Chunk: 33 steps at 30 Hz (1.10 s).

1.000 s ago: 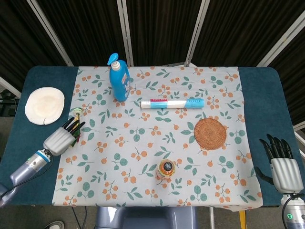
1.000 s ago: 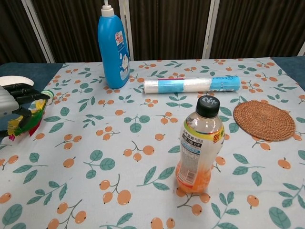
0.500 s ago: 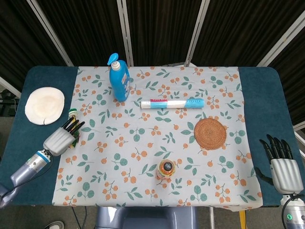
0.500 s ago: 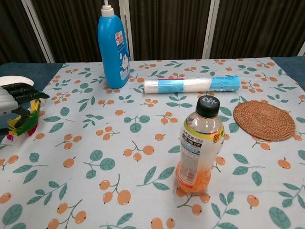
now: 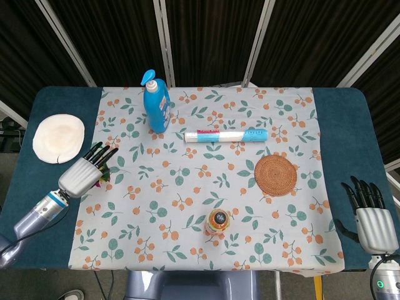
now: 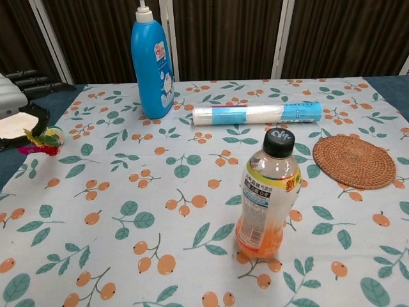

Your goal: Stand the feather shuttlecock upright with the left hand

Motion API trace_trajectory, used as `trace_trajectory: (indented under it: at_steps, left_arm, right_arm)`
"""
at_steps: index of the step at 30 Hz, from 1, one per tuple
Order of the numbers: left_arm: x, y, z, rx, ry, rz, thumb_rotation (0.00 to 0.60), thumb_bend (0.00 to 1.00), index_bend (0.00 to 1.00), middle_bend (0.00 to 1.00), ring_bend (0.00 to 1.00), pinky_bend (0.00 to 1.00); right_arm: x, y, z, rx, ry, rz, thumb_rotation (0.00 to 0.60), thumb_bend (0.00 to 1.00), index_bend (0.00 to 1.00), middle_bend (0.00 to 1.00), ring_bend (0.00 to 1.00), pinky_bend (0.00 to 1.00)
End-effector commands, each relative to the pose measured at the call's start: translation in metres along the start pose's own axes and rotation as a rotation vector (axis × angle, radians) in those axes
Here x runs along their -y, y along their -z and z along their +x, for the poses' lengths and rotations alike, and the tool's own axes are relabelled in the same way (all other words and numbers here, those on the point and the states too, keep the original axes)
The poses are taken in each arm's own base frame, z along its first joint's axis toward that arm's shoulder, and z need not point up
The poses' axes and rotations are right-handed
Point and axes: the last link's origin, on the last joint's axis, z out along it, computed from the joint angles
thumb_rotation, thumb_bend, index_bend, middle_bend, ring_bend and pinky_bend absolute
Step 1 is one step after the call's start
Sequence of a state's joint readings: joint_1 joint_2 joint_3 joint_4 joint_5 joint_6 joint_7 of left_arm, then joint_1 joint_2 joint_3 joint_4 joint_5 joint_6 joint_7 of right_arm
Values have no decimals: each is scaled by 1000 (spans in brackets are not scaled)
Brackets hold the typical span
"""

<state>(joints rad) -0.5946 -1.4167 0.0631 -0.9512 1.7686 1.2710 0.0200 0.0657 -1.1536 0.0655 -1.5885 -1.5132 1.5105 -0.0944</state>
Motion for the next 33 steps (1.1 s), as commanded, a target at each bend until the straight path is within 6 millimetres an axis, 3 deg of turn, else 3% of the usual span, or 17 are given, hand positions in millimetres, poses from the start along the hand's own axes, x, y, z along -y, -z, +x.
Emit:
trace_trajectory:
  at_steps: [1,11,33]
  left_arm:
    - [6,-3,27,-68,2,14,600,445,620,0,0,0]
    - [3,-9,56,-111,66,64,600,444,615,0,0,0]
    - [-41,-32,65,-170,263,128,600,444,619,14,0,0]
  right_arm:
    - [0,0,0,0,0,0,600,153,120,0,0,0]
    - [1,-1,0,2,2,7,600,154,120,0,0,0]
    - [-1,-3,-1,10,-4,15,600,153,120,0,0,0]
